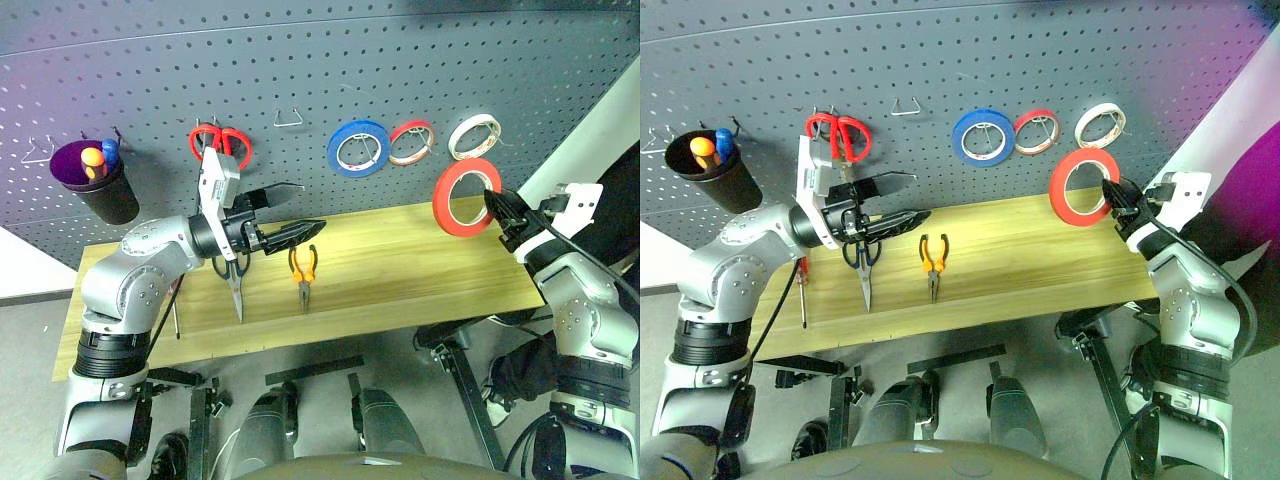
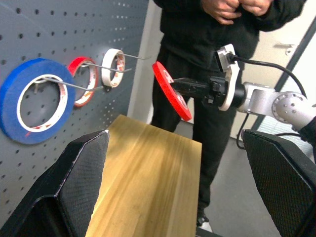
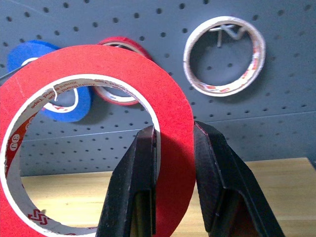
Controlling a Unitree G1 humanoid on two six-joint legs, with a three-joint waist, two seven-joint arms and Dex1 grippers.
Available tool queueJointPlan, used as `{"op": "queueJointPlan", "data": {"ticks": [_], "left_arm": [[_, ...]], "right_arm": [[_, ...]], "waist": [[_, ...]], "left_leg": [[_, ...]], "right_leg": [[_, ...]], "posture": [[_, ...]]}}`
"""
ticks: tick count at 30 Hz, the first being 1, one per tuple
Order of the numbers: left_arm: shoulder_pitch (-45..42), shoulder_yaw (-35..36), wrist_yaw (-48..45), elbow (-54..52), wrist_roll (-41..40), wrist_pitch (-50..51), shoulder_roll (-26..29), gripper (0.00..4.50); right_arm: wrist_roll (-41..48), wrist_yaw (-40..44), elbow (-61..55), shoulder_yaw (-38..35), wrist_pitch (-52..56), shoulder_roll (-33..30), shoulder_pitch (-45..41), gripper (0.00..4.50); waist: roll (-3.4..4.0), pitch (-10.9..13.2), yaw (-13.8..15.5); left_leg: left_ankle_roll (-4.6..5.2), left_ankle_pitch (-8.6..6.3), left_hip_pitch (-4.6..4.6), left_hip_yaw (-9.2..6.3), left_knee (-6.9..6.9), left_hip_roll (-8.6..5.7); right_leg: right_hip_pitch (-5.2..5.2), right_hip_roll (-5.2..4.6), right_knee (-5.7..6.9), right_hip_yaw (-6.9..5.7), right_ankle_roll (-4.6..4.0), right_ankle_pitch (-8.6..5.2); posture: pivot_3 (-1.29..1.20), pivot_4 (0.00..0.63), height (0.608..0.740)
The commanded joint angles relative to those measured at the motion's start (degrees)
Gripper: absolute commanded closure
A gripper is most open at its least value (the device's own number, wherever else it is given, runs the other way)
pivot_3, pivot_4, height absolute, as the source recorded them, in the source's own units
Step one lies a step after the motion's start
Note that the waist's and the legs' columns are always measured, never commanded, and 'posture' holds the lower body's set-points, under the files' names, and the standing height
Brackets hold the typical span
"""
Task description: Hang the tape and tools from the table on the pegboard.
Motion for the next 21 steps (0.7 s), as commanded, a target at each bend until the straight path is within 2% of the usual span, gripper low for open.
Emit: {"op": "queueJointPlan", "data": {"ticks": [1,21], "left_arm": [[-0.6,0.2,-0.3,-1.1,-0.1,-0.8,0.2,0.0],[0.8,0.3,1.3,-2.9,-0.8,0.0,0.5,0.0]], "right_arm": [[0.6,-0.7,1.7,-1.8,-1.6,-1.2,-3.3,3.8],[-2.2,0.4,9.4,2.5,-4.9,-0.3,-10.0,3.8]], "waist": [[0.01,0.0,-0.2],[0.01,0.0,0.0]], "left_leg": [[0.01,0.0,0.01,0.0,0.0,0.0],[0.07,-0.04,0.01,0.01,0.02,0.01]], "right_leg": [[0.0,0.0,0.01,0.01,0.0,0.0],[-0.02,0.01,0.07,0.03,0.0,0.0]], "posture": [[-0.21,0.147,0.74],[-0.18,0.169,0.74]]}}
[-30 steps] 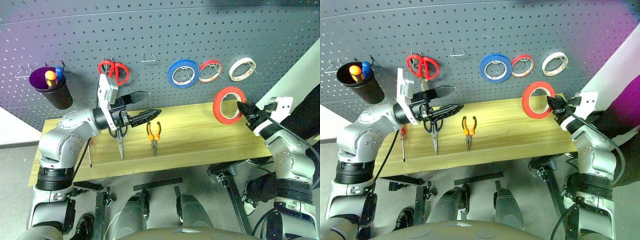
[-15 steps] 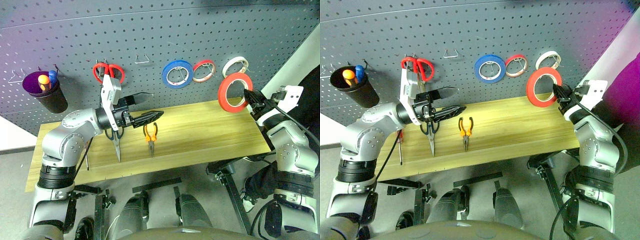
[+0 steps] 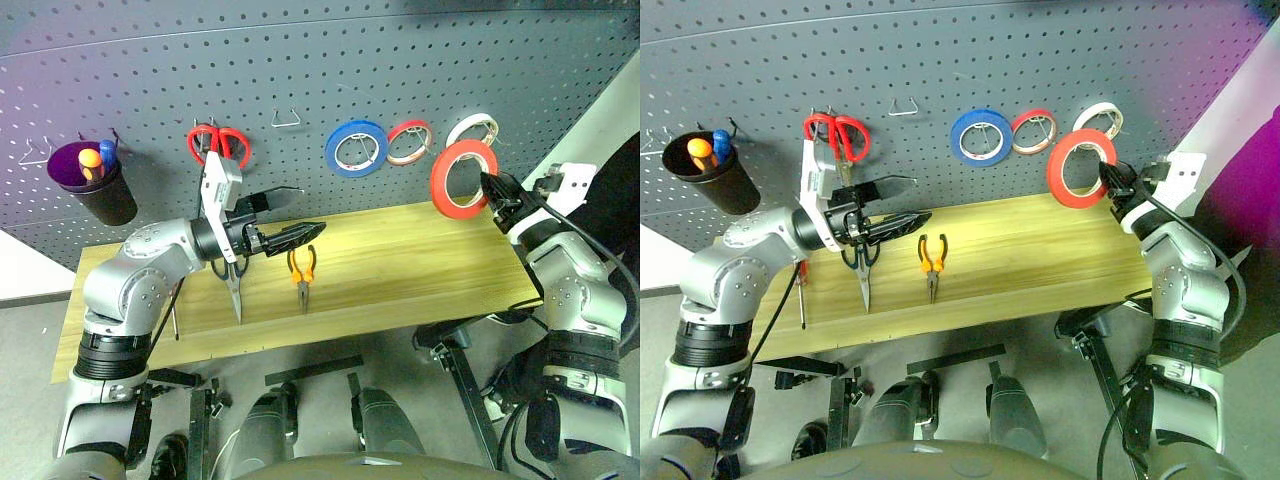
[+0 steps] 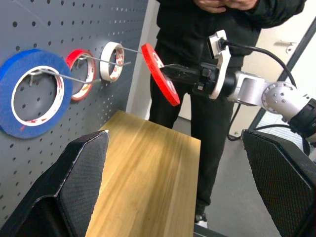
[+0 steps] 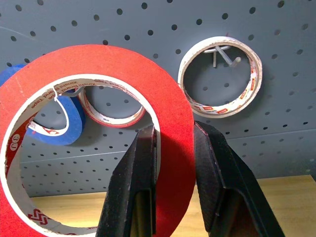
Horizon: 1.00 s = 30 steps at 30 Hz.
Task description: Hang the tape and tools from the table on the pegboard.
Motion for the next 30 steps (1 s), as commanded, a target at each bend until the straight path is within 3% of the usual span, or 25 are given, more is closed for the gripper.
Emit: {"op": "queueJointPlan", "data": {"ticks": [1,30], "left_arm": [[0.1,0.6,0.1,-2.9,-0.7,-0.2,0.4,0.0],[2.2,1.8,2.9,-6.8,-2.8,2.3,1.1,0.0]], "right_arm": [[-0.8,0.5,1.6,0.4,-2.8,0.0,-3.2,3.8],[-7.0,4.1,24.4,4.2,-13.8,1.8,-17.0,3.8]], "waist": [[0.0,0.0,0.0],[0.0,0.0,0.3]], "left_leg": [[0.0,0.0,0.0,0.0,0.0,0.0],[0.02,-0.01,0.0,0.0,0.0,0.0]], "right_leg": [[-0.01,0.0,0.0,0.0,0.0,0.0],[0.0,0.0,0.01,0.0,0.0,0.0]], "posture": [[-0.17,0.169,0.74],[-0.11,0.19,0.74]]}}
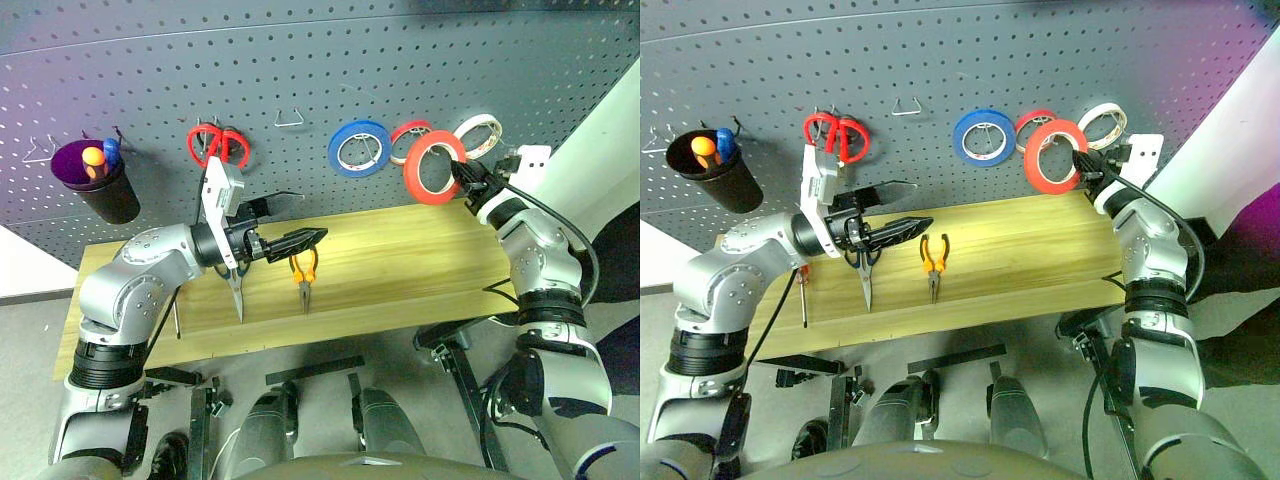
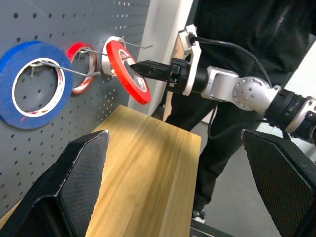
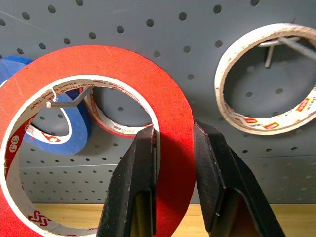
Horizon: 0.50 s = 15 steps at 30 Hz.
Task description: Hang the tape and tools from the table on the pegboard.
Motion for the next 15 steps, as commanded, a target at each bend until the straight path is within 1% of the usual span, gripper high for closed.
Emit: {"op": "queueJointPlan", "data": {"ticks": [1,15], "left_arm": [[0.4,1.6,0.3,-2.6,-1.2,-0.2,0.5,0.0],[0.9,1.2,1.3,-3.9,-2.4,0.5,0.7,0.0]], "right_arm": [[-0.9,0.2,1.9,-0.3,-3.6,-0.2,-3.1,3.8],[-4.9,-0.6,14.8,0.4,-10.9,0.4,-9.8,3.8]], "waist": [[0.0,0.0,0.0],[0.0,0.0,0.0]], "left_leg": [[0.0,0.0,0.0,0.0,0.0,0.0],[-0.01,0.0,0.0,0.0,-0.01,0.0]], "right_leg": [[0.0,0.0,0.0,0.0,0.0,0.0],[-0.01,0.0,0.0,0.0,0.0,0.0]], "posture": [[-0.11,0.19,0.74],[-0.1,0.191,0.74]]}}
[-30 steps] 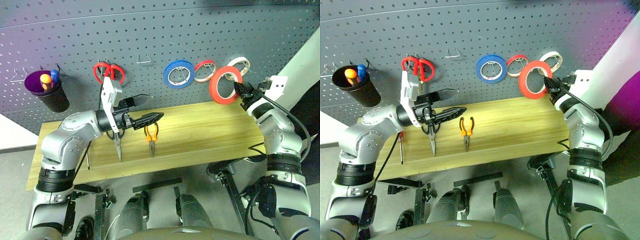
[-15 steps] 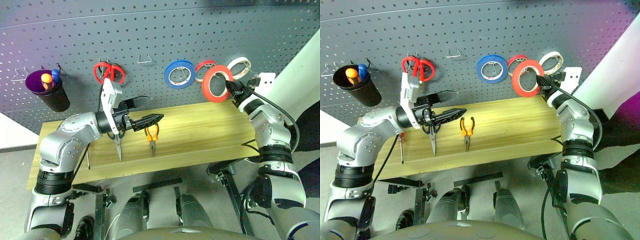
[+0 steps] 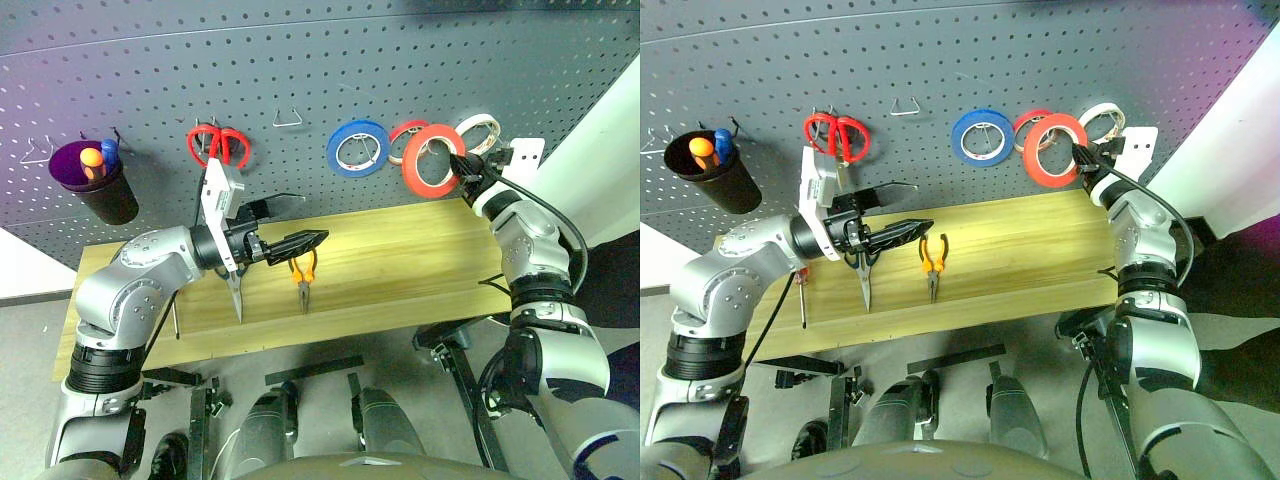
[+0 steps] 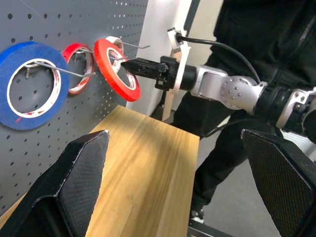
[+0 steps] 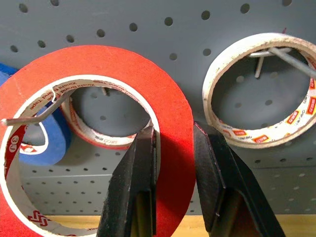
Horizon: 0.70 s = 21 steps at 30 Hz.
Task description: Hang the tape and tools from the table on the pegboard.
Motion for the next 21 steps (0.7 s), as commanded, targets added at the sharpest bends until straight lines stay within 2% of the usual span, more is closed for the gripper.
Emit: {"op": "queueJointPlan", "data": {"ticks": [1,6,17,21], "left_arm": [[-0.2,1.2,0.1,-2.5,-1.4,0.1,0.4,0.0],[-0.1,1.5,0.3,-2.7,-1.4,0.1,0.6,0.0],[0.1,1.5,1.1,-2.8,-1.8,-0.2,1.0,0.0],[-0.1,1.6,1.3,-2.6,-2.0,-0.2,1.1,0.0]], "right_arm": [[-1.1,0.0,2.2,0.3,-3.0,-0.1,-3.2,3.8],[-2.0,0.1,5.1,0.6,-4.8,0.1,-4.5,3.8],[-2.1,0.5,7.1,0.5,-5.5,0.0,-5.0,0.03],[-1.9,1.4,6.2,0.4,-4.9,-0.7,-4.2,0.03]], "waist": [[0.0,0.0,0.0],[0.0,0.0,0.1],[0.0,0.0,0.1],[0.0,0.0,0.1]], "left_leg": [[0.0,0.0,0.0,0.0,0.0,0.0],[0.0,0.0,0.0,0.0,0.0,0.0],[0.0,0.0,0.0,0.0,0.0,0.0],[0.0,0.0,0.0,0.0,-0.01,0.0]], "right_leg": [[0.0,0.0,0.0,0.0,0.0,0.0],[0.01,0.0,-0.01,0.0,0.0,0.0],[0.01,0.0,-0.01,0.0,0.0,0.0],[0.01,0.0,-0.01,0.0,0.0,0.0]], "posture": [[-0.1,0.191,0.74],[-0.09,0.194,0.74],[-0.09,0.199,0.74],[-0.09,0.2,0.74]]}}
